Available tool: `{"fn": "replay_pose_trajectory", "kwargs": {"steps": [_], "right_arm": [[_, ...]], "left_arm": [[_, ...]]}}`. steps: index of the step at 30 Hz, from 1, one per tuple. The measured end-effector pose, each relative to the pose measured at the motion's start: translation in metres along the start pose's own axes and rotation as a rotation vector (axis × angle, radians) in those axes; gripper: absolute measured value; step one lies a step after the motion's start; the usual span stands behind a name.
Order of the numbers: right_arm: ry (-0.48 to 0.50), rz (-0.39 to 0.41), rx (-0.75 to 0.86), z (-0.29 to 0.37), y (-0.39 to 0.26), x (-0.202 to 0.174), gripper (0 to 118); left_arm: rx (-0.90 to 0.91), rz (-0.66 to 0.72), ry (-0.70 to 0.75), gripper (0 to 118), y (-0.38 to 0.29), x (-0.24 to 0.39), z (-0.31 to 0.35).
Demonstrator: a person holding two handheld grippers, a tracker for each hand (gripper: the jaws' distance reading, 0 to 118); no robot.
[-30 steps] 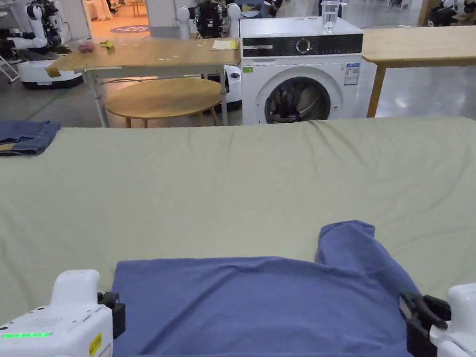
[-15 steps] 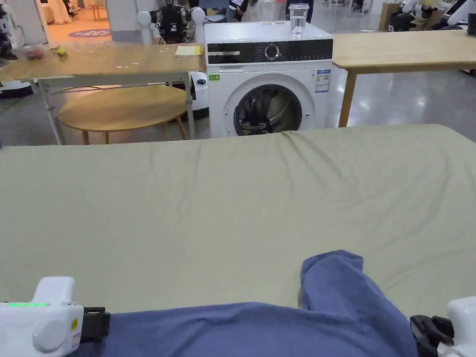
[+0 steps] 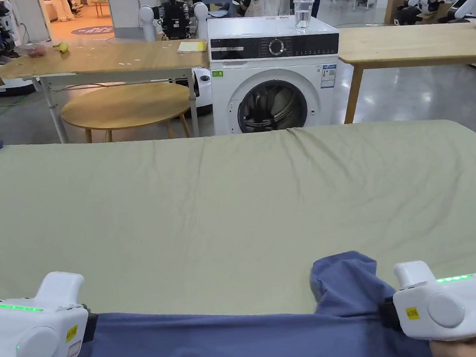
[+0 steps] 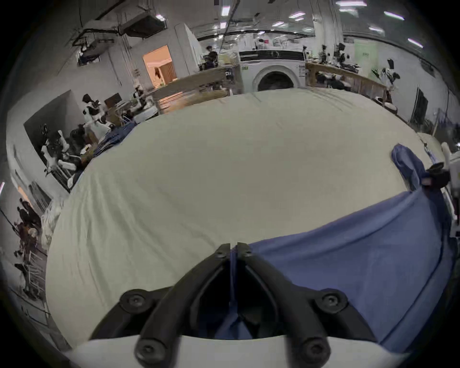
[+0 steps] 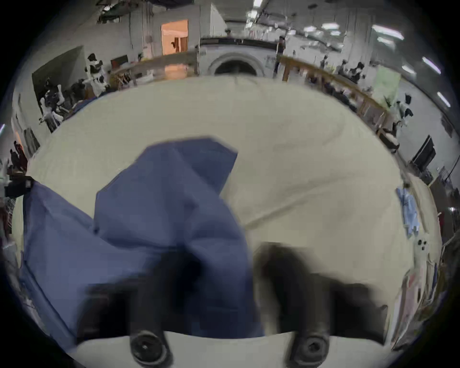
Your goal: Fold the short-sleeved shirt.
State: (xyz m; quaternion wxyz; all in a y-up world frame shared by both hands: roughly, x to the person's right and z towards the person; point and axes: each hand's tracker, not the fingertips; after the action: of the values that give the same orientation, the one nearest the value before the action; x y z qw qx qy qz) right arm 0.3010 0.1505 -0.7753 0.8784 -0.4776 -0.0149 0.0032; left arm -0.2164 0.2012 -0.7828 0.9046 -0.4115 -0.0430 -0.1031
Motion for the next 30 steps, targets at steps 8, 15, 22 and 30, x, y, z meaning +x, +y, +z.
{"fn": "replay_pose_trajectory", "kwargs": {"steps": [8,15,22,30], "right_arm": [[0.065,0.009,0.263,0.105,-0.012,0.000,0],[0.094,0.060,0.446,0.239,-0.076,0.005,0],[0.067,0.085,0.394,0.250,-0.202,-0.002,0],[0.041,-0.001,0.296,0.217,-0.262,-0.012,36]], "left_arm": [[0.132,0.068,-0.010,0,-0.011,-0.007,0.057],[0.315,0.089,-0.044,0,-0.062,-0.011,0.186],[0.177,0.094,-0.065,0,-0.185,-0.001,0.214],[0.064,0.154,0.024,35,-0.242,0.014,0.189]]}}
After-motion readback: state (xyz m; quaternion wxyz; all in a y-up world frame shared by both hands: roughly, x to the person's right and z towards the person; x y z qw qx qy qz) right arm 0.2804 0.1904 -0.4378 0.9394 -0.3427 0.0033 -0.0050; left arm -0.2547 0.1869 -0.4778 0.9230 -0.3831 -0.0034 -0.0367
